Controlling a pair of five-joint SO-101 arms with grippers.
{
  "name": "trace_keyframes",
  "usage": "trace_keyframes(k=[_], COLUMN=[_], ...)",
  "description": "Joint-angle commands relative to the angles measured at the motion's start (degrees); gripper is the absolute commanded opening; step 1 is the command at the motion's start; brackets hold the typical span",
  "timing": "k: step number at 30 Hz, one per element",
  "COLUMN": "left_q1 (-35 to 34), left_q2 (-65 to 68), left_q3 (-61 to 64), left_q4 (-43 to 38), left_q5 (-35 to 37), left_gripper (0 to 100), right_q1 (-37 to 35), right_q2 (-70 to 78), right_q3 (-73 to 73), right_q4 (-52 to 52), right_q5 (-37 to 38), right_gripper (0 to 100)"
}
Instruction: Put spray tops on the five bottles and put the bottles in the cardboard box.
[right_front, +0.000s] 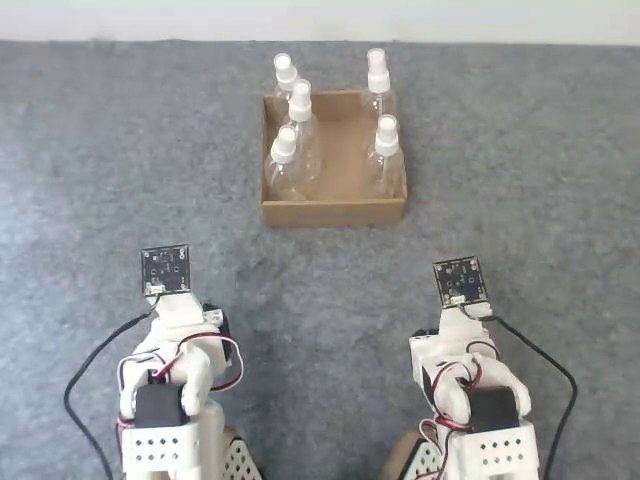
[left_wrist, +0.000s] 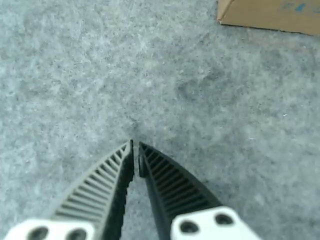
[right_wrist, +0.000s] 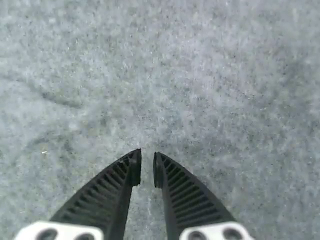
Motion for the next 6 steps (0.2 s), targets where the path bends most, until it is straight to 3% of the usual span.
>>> trace_keyframes(k=[1,6], left_q1=[-0.2,-0.2], left_q2=[-1.1,-1.1], left_q3=[-0.7,-0.7], left_q4=[0.3,0.3], left_q5=[-0.3,-0.3], left_gripper=[1,1], right_q1=[0.5,0.5], right_q2=[-0.7,-0.7], right_q3=[1.2,1.2], right_q4=[0.5,0.5], right_q5=[-0.1,-0.1], right_gripper=[0.6,0.6])
